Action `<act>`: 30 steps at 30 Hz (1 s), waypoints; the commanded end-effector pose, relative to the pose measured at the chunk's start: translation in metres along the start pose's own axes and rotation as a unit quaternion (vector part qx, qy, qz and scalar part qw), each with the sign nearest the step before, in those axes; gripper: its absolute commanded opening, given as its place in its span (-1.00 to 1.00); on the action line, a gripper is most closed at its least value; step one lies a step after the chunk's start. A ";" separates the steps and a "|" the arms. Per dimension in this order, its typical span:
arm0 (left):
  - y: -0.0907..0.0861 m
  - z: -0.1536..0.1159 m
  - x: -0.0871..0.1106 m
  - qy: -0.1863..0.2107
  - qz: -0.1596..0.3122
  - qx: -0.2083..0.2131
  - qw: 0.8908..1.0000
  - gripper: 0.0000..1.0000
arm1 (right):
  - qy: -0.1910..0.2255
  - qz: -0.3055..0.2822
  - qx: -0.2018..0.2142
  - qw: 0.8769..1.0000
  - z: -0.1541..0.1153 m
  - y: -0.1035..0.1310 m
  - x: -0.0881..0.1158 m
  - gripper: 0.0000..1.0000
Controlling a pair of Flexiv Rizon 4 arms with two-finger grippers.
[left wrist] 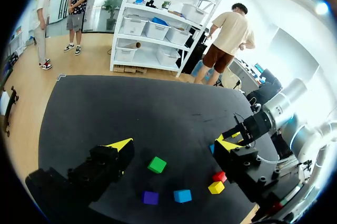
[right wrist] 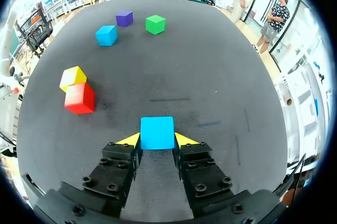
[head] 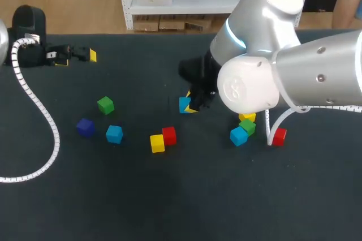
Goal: Place the blue cubes, place green cubes on the blue cubes, place the yellow cubes on the green cubes, then place the red cubes on the yellow cubes, and place purple cube on the red cubes.
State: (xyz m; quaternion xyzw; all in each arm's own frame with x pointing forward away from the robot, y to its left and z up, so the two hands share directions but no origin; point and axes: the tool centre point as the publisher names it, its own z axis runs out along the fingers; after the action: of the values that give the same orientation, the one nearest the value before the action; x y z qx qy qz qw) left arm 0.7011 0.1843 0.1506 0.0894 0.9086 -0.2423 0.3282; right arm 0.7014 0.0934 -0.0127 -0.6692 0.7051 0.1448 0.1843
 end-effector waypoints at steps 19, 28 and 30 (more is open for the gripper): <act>0.001 0.000 0.000 0.000 0.000 0.001 1.000 1.00 | 0.001 0.004 -0.005 1.000 -0.008 0.001 0.003 1.00; 0.001 0.000 0.000 0.000 0.000 0.001 1.000 1.00 | -0.008 0.000 0.002 1.000 -0.039 0.012 0.002 1.00; 0.001 0.000 0.000 0.000 0.000 0.001 1.000 1.00 | -0.008 -0.006 0.001 1.000 -0.047 0.017 0.003 1.00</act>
State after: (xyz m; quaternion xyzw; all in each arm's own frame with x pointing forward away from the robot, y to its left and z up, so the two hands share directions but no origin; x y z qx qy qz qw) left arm 0.7011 0.1843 0.1506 0.0894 0.9086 -0.2423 0.3282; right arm 0.6948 0.0816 0.0148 -0.6721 0.7011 0.1500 0.1854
